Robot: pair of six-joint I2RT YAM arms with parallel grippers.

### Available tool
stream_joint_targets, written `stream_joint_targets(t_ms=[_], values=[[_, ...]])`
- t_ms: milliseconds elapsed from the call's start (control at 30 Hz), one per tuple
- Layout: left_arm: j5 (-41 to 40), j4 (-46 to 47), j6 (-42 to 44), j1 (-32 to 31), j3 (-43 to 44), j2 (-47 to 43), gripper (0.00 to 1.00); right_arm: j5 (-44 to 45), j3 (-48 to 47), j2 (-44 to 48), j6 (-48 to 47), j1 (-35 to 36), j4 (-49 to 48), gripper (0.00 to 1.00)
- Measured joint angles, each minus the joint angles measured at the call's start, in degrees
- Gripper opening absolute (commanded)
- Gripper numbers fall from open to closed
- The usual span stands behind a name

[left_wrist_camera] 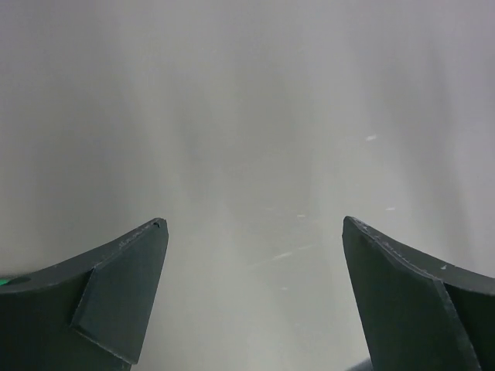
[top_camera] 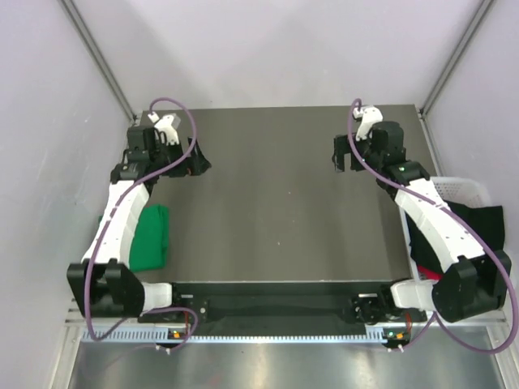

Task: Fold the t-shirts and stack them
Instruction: Grab the tshirt from the pile

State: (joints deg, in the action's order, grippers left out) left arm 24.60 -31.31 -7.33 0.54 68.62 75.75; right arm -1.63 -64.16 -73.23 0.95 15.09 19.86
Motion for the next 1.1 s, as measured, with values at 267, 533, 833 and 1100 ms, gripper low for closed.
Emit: stream_joint_targets(t_ms=[267,533,833,1100], values=[[5.0,5.0,-6.9,1.4,-9.4,-19.0,0.96,-4.3,-3.2,0.9,-9.6,-14.8,6.9,1.0],[7.7,7.6,-2.4,1.5,-15.5,-27.3,0.82,2.3,-3.4,12.4,-18.8,-22.6,13.9,0.93],[4.3,-5.7,11.0,1.5,-11.2,-22.2,0.82,7.6,-1.6,9.4,-21.0,-23.4,24.4,0.67],[2.3,-8.0,14.4,1.5,-11.8,-24.6,0.82,10.7,1.2,-0.8,-21.6,-25.4,27.0,0.56]])
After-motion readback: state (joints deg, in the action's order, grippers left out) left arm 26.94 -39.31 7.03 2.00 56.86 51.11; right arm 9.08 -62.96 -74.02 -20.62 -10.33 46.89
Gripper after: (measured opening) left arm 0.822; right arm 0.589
